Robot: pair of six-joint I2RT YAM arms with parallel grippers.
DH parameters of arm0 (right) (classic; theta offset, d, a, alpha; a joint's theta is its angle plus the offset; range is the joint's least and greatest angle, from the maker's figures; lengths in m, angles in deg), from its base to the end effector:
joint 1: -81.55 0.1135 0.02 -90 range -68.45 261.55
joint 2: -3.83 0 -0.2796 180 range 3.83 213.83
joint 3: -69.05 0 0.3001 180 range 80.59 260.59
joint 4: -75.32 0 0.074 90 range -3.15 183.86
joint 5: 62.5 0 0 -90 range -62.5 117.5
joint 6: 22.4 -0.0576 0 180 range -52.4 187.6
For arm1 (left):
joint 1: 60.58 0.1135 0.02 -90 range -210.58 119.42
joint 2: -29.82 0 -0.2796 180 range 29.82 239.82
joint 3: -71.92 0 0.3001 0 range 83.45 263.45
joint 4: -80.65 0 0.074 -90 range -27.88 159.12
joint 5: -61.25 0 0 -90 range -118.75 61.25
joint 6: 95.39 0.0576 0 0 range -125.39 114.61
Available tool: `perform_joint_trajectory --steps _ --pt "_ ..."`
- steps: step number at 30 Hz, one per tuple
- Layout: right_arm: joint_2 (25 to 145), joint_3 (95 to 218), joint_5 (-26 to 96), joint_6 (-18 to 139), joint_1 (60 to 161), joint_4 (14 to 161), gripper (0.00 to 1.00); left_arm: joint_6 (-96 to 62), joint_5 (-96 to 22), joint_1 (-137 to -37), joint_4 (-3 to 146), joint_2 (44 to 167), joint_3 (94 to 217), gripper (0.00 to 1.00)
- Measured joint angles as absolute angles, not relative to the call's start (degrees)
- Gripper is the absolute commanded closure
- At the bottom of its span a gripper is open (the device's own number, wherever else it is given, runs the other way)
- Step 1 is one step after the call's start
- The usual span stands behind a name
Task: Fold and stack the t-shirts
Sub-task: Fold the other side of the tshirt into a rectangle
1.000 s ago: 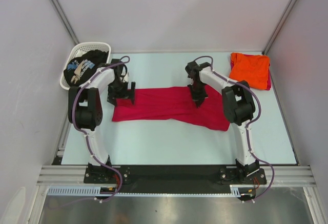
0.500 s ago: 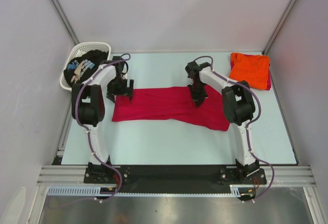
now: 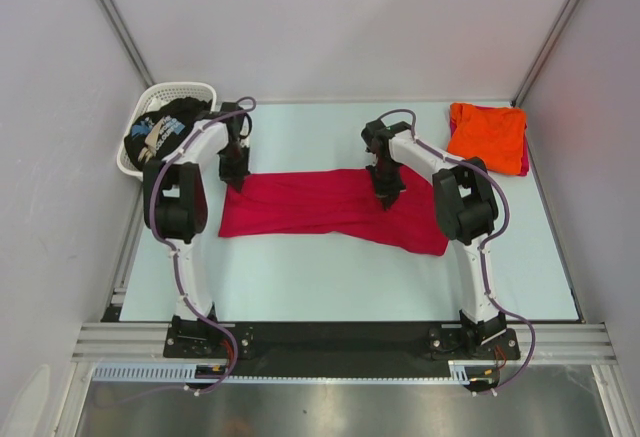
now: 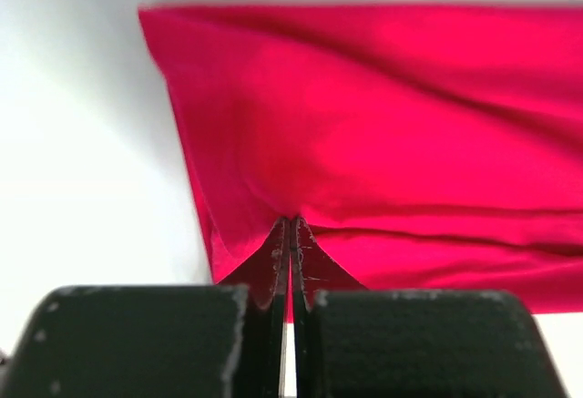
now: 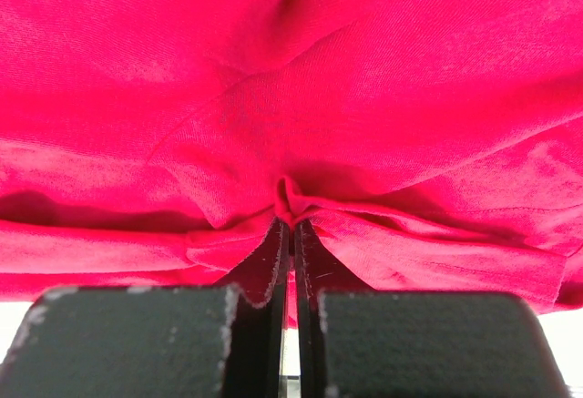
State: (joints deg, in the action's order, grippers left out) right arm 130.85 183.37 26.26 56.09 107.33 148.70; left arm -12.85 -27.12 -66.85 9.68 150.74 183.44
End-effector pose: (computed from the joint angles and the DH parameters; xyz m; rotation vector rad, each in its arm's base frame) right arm 0.4419 0.2120 0.1395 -0.3802 3.0462 0.0021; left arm 0.4790 -0.0510 0.1746 -0.0344 2.9711 0.0120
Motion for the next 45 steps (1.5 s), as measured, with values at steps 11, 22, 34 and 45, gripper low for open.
perform_joint_trajectory --steps 11,22,34,45 --pt "130.85 183.35 26.26 56.18 107.31 148.74 1.00 -13.03 -20.39 -66.91 7.45 150.22 176.66 0.24" --pt "130.85 183.37 26.37 56.94 107.22 148.81 1.00 -13.51 -18.35 -66.91 7.47 150.11 176.66 0.30" --pt "130.85 184.62 26.22 57.21 106.54 149.44 1.00 -13.90 -18.13 -66.91 7.34 150.17 178.96 0.74" --pt "130.85 188.49 24.23 57.40 105.15 150.25 1.00 -13.88 -16.84 -66.91 7.36 155.02 180.77 0.76"
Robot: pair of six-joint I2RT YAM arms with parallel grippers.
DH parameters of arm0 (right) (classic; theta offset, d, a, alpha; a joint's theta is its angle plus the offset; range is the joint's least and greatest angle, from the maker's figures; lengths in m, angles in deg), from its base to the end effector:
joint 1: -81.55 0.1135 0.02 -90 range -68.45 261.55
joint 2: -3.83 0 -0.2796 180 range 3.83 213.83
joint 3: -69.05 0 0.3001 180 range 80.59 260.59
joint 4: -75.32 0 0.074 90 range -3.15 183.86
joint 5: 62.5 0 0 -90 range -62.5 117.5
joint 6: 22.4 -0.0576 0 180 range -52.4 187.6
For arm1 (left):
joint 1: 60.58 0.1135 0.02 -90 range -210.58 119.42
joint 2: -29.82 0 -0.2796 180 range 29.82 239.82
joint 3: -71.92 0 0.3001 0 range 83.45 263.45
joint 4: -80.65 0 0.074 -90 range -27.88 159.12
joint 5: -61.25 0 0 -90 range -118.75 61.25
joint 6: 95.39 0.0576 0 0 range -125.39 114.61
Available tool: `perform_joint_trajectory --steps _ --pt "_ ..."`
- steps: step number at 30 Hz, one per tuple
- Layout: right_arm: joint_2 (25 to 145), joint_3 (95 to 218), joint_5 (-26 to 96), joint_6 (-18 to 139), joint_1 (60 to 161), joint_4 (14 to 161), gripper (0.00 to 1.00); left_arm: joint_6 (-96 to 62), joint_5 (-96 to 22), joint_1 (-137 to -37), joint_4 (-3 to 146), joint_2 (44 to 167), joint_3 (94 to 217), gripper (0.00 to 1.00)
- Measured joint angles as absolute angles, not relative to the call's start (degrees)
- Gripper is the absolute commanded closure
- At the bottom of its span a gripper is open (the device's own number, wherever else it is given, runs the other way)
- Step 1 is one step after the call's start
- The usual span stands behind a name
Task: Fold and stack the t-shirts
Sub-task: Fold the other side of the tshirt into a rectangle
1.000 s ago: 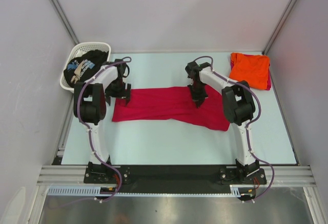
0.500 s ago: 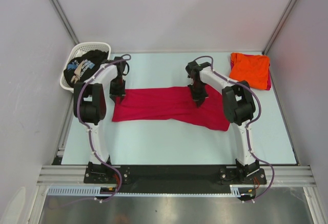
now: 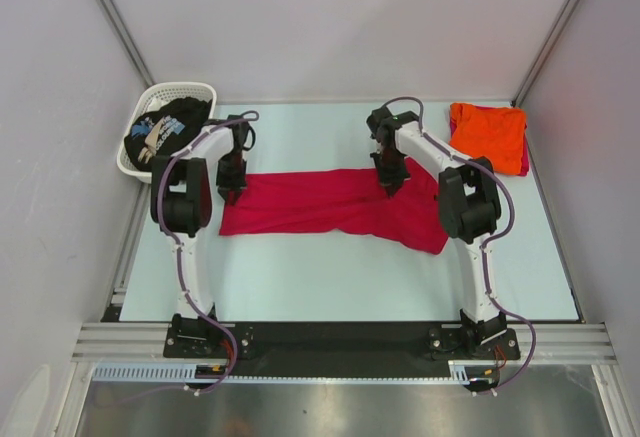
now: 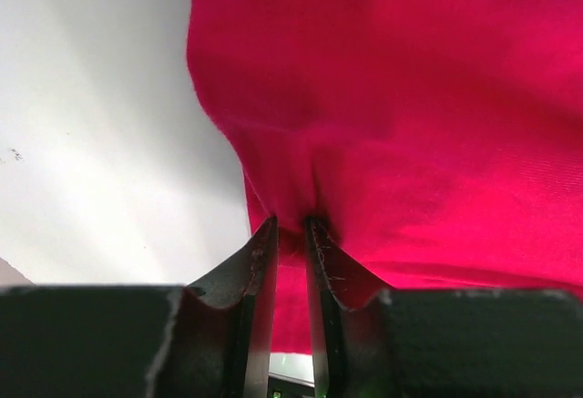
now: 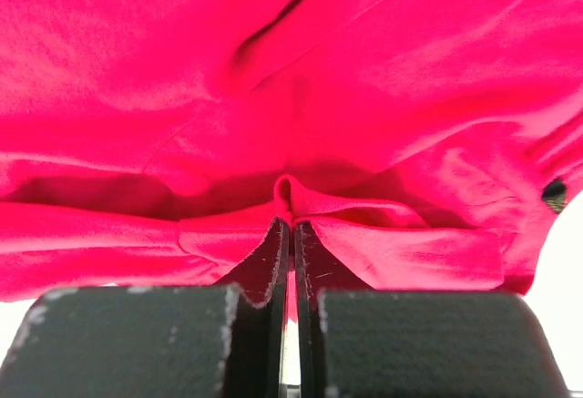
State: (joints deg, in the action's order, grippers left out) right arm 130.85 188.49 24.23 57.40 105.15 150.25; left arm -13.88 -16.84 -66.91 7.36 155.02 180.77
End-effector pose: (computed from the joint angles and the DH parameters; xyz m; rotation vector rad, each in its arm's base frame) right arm 0.4622 0.1984 0.1668 -0.3444 2.9800 -0.0248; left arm 0.4684 -0.0400 0.1271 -0.0593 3.0917 0.3186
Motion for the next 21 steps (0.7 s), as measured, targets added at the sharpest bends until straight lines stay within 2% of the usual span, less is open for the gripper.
perform_joint_trajectory --steps 3,4,6,7,10,11,15,16,19,21 --pt "130.85 189.12 23.40 57.40 105.04 150.19 1.00 -13.88 -16.82 -66.91 7.23 155.20 181.08 0.73" --pt "130.85 189.25 23.20 57.43 105.04 150.21 0.99 -13.88 -16.80 -66.91 7.30 155.20 181.14 0.58" --pt "130.85 189.43 23.01 57.58 105.04 150.36 0.88 -13.94 -16.60 -66.91 7.25 155.20 181.19 0.41" --pt "130.98 189.75 22.81 57.67 105.06 150.67 0.85 -13.57 -16.30 -66.91 7.14 155.20 181.21 0.27" --pt "132.07 191.37 21.41 57.80 105.08 151.63 0.59 -13.35 -14.72 -66.82 6.38 155.15 181.80 0.03" --pt "132.32 191.42 20.67 57.75 105.08 151.78 0.45 -13.44 -14.29 -66.82 6.33 154.98 181.86 0.00" --pt "132.18 190.80 17.02 56.81 105.01 152.90 0.18 -13.55 -14.13 -66.85 6.23 153.60 181.84 0.00" --pt "131.64 190.41 16.17 56.49 104.93 152.90 0.09 -13.57 -14.40 -66.85 6.33 152.66 181.73 0.00" --pt "127.53 187.83 14.26 55.20 104.34 153.01 0.00 -13.83 -16.28 -66.63 7.30 147.79 180.71 0.00" --pt "122.48 184.90 13.48 54.43 103.62 152.72 0.00 -13.94 -18.64 -66.21 8.61 143.24 178.83 0.00"
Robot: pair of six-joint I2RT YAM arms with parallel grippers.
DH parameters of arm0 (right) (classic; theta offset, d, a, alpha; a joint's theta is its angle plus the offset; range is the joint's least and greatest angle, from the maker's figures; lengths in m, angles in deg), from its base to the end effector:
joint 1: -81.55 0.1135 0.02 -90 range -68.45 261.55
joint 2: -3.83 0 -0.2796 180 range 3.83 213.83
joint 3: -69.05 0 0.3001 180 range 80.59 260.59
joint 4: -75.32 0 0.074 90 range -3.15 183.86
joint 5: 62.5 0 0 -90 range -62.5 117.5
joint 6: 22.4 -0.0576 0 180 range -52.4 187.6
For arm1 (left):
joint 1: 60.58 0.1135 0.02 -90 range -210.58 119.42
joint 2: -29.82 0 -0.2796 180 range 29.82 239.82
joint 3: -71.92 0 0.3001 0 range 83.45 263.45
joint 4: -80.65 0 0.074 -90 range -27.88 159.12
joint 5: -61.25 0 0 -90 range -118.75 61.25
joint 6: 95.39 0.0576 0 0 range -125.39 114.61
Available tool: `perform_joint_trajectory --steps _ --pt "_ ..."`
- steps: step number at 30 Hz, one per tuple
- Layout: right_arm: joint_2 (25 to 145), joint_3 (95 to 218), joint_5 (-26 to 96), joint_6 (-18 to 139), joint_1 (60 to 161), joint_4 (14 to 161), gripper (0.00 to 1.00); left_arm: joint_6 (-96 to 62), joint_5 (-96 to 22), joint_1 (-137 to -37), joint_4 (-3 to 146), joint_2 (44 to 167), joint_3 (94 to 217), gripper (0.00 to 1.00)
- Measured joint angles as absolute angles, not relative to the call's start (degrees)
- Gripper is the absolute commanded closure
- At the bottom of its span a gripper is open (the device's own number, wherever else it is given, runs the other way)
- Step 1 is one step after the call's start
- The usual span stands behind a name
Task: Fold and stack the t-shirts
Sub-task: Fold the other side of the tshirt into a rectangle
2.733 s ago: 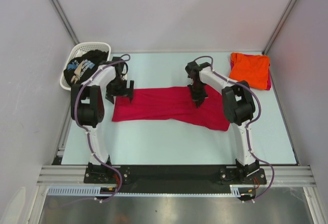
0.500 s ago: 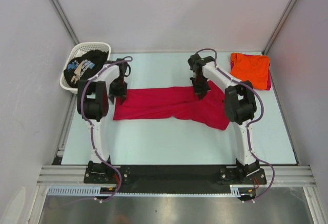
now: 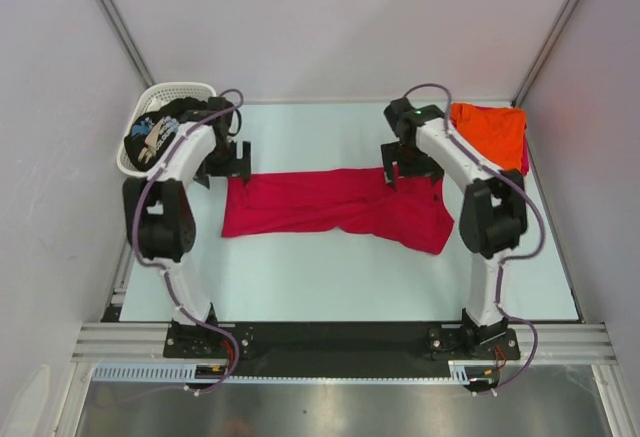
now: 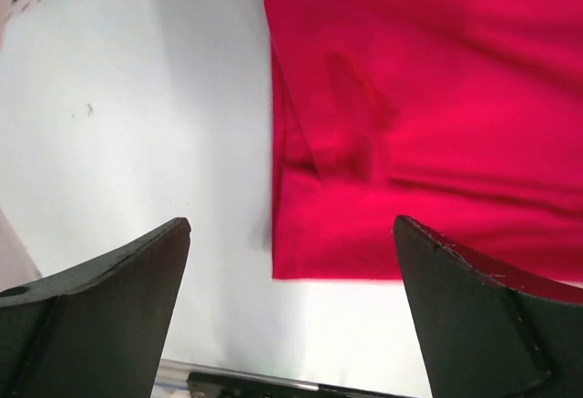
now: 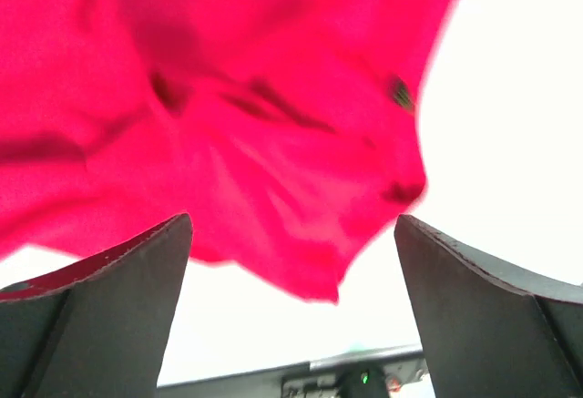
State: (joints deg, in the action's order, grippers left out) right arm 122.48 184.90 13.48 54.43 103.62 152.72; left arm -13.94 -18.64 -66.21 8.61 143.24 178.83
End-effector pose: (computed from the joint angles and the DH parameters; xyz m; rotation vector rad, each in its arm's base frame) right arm 0.4463 0.1659 0.2162 -0.1941 2.8873 -0.2640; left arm 0.4540 -0.0346 0.2079 -0.1001 2.9123 0.2197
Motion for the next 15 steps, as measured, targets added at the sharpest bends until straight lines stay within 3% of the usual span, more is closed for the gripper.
perform_joint_trajectory --steps 8,15 --pt "95.75 167.66 18.09 48.73 96.51 152.76 0.07 -15.43 -28.39 -63.57 14.25 124.14 159.44 0.00" --pt "91.40 148.60 30.11 44.73 92.03 150.69 0.12 -17.40 -35.14 -63.04 16.21 123.55 145.69 0.00"
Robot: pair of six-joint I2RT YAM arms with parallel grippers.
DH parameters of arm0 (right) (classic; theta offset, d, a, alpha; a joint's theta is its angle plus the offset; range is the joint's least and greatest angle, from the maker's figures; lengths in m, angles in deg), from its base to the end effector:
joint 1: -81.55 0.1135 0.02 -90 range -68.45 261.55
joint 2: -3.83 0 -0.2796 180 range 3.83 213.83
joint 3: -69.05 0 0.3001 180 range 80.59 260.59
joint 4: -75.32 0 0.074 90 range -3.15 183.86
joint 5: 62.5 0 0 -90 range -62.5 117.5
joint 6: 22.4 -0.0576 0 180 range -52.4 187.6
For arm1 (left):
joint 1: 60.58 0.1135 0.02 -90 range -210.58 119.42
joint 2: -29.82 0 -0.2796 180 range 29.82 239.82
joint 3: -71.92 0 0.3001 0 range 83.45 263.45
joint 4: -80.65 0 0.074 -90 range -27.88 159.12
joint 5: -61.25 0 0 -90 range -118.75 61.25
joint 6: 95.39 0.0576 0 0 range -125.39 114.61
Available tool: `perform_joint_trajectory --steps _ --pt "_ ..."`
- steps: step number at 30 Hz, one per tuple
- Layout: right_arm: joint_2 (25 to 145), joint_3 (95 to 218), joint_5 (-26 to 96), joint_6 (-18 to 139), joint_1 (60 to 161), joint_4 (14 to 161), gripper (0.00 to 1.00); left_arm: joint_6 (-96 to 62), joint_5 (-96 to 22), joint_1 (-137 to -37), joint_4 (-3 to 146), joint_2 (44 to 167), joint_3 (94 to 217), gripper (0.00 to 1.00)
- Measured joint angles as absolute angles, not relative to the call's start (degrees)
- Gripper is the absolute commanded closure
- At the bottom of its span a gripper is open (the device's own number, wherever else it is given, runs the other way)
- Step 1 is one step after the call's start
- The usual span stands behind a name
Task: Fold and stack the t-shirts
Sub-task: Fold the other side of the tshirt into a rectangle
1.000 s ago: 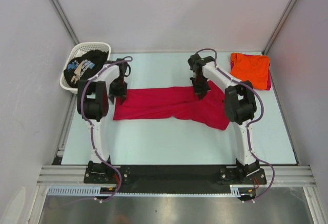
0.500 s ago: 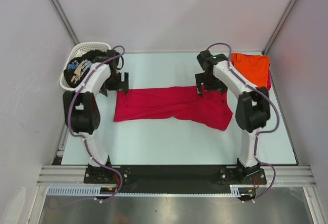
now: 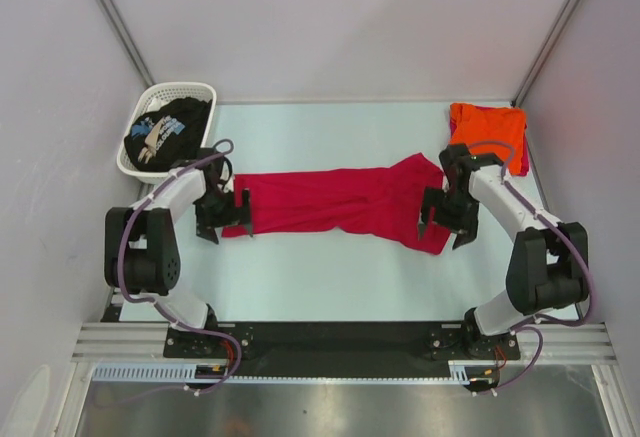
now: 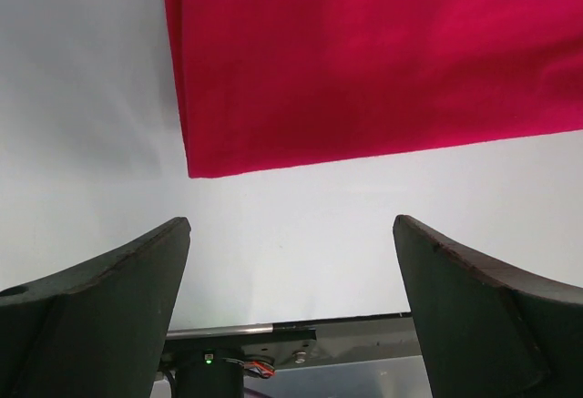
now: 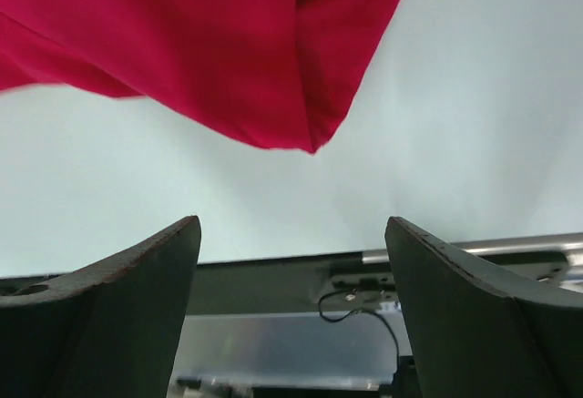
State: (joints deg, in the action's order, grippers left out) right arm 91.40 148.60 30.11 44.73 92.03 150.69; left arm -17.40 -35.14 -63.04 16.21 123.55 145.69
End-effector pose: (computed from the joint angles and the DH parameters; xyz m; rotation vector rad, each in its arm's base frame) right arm 0.3146 0.0609 0.2203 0.3243 3.0246 0.1168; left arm 0.3325 -0.0207 0.1594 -0.2458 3.0431 -0.1879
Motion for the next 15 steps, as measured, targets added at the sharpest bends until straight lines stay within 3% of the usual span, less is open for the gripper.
perform_joint_trajectory --steps 12,15 --pt "90.98 138.35 34.66 42.26 98.00 146.05 0.14 -17.31 -33.13 -63.02 20.32 126.54 145.80 0.00" --pt "91.79 137.47 33.39 42.06 100.21 145.90 0.15 -17.09 -32.73 -63.02 21.22 128.88 145.87 0.06"
